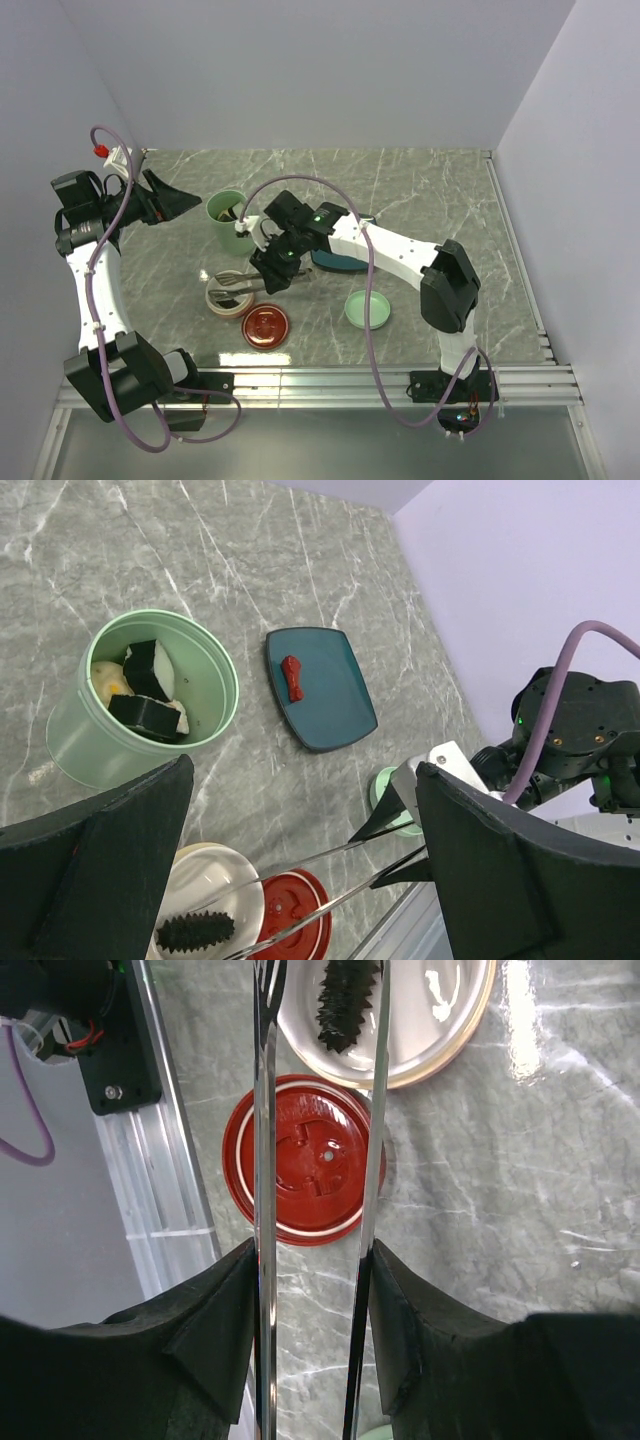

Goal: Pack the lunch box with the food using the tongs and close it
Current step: Place the food into the lunch box, then pick up the food using the clamp

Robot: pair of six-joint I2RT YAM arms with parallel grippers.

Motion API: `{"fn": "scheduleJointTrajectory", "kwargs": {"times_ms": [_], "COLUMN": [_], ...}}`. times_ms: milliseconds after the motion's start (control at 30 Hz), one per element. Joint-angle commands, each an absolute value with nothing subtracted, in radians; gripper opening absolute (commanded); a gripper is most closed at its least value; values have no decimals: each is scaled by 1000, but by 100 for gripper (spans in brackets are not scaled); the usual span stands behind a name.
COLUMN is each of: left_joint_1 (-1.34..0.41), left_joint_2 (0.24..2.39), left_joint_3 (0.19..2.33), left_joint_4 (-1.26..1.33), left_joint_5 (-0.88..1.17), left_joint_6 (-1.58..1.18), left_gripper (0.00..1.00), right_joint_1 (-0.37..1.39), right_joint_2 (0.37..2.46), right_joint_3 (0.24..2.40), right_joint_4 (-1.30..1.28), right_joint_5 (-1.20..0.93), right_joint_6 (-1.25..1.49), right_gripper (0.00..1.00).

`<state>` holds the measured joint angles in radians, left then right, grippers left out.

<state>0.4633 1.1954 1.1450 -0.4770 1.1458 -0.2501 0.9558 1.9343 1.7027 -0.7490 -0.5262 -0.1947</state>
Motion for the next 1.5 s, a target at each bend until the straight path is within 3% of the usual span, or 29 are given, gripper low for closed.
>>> {"fn": "scheduleJointTrajectory", "kwargs": {"times_ms": [0,233,700,1033,1467], "left_joint_1": [468,468,468,471,474], "left_joint_2": [1193,1196,1181,1178,1178], "left_joint_3": [1196,1218,1183,1193,1184], "left_joint_4": [-469,-479,-450,-466,-477], "left_joint_5": [1161,1166,1170,1149,1146], "left_joint_6": [-232,-230,-242,-219,-201], "left_gripper": [99,100,99,99,99], "right_joint_1": [963,907,551,528,522], "right_joint_2": [1896,1799,1548,1575,1643], "right_joint_3": [1764,1721,1448,1351,1379], "right_joint_4": [-764,-778,-742,-707,-692], "right_joint_5": [-545,-496,-252,-55,-141], "right_joint_6": [-195,-175,-5,100,141], "right_gripper": [52,52,56,58,57]}}
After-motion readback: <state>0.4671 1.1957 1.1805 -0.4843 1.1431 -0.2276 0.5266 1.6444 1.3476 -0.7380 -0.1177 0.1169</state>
